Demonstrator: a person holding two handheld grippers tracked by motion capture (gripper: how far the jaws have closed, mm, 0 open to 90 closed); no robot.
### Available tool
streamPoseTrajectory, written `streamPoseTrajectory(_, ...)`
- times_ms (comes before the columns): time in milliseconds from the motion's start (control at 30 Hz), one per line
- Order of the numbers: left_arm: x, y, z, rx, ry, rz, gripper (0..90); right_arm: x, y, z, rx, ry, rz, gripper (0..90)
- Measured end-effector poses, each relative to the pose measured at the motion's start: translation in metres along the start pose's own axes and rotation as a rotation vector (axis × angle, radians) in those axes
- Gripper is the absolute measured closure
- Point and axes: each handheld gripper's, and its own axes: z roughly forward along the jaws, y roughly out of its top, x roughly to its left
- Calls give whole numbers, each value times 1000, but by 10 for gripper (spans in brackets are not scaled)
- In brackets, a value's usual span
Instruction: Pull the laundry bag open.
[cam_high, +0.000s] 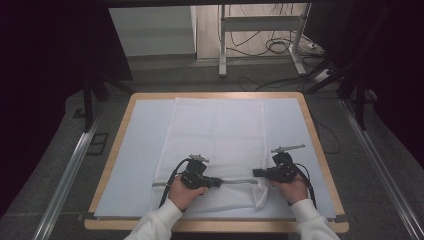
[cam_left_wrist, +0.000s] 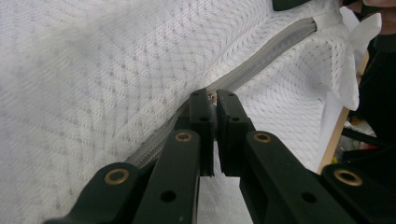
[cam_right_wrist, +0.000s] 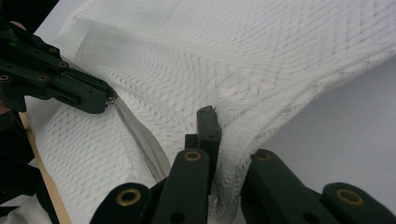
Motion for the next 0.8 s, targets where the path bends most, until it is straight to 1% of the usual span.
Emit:
streamPoseTrajectory(133, 3, -3, -2, -4, 0, -12, 871, 1, 0, 0, 2, -3, -3, 886)
streamPoseTrajectory(167, 4, -3, -3, -3, -5, -13, 871, 1, 0, 0, 4, -4, -4, 886)
streamPoseTrajectory(233, 4, -4, -3, -1, 4, -9, 871, 1, 0, 0, 2, -3, -4, 886)
streamPoseTrajectory(433, 7, -6, -7, -9, -1, -21, 871, 0, 0, -1, -1, 0, 0, 886)
streamPoseTrajectory(600, 8, -8, -9, -5, 5, -22, 871, 0, 0, -1, 0, 0, -2, 886)
streamPoseTrajectory(800, 10, -11, -13, -17, 5, -36, 871, 0, 0, -1, 1, -3, -2, 886)
